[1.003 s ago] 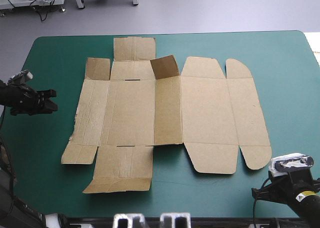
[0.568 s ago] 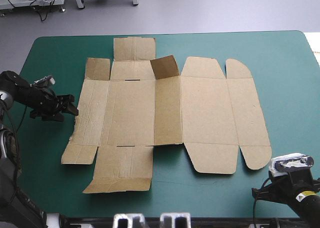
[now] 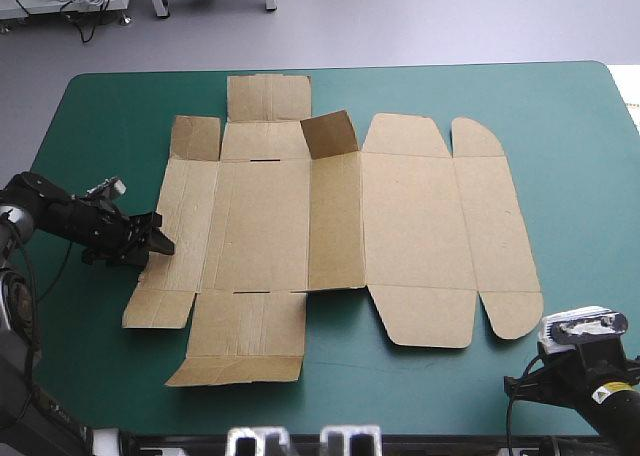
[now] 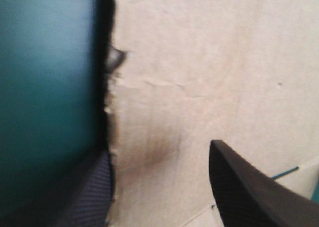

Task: Fold the box

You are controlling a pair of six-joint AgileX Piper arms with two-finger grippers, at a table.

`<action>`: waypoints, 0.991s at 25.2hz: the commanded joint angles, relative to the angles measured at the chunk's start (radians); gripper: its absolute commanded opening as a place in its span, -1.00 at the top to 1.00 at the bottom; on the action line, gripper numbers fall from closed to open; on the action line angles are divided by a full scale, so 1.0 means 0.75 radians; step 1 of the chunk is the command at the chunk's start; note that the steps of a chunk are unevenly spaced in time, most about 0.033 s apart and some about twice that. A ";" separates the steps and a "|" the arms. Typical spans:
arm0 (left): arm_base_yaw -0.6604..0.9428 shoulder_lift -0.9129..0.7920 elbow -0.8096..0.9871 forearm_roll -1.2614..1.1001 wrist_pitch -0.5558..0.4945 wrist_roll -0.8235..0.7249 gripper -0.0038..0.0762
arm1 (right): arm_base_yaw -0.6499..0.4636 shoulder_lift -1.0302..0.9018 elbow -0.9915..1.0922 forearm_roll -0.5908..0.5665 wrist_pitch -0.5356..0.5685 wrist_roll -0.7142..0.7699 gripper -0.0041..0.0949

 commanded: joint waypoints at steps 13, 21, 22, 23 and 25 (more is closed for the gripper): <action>-0.016 0.002 0.250 -0.333 0.160 0.201 -0.11 | 0.000 0.011 -0.036 0.015 -0.067 -0.006 0.97; -0.016 0.002 0.250 -0.446 0.160 0.252 0.47 | 0.000 0.011 -0.036 0.015 -0.067 -0.006 0.97; -0.016 0.002 0.250 -0.457 0.160 0.254 0.52 | 0.000 0.011 -0.036 0.015 -0.067 -0.006 0.97; -0.016 0.003 0.250 -0.466 0.160 0.254 0.55 | 0.000 0.011 -0.036 0.015 -0.067 -0.006 0.97; -0.019 0.005 0.250 -0.473 0.160 0.269 0.58 | 0.000 0.011 -0.036 0.015 -0.067 -0.006 0.97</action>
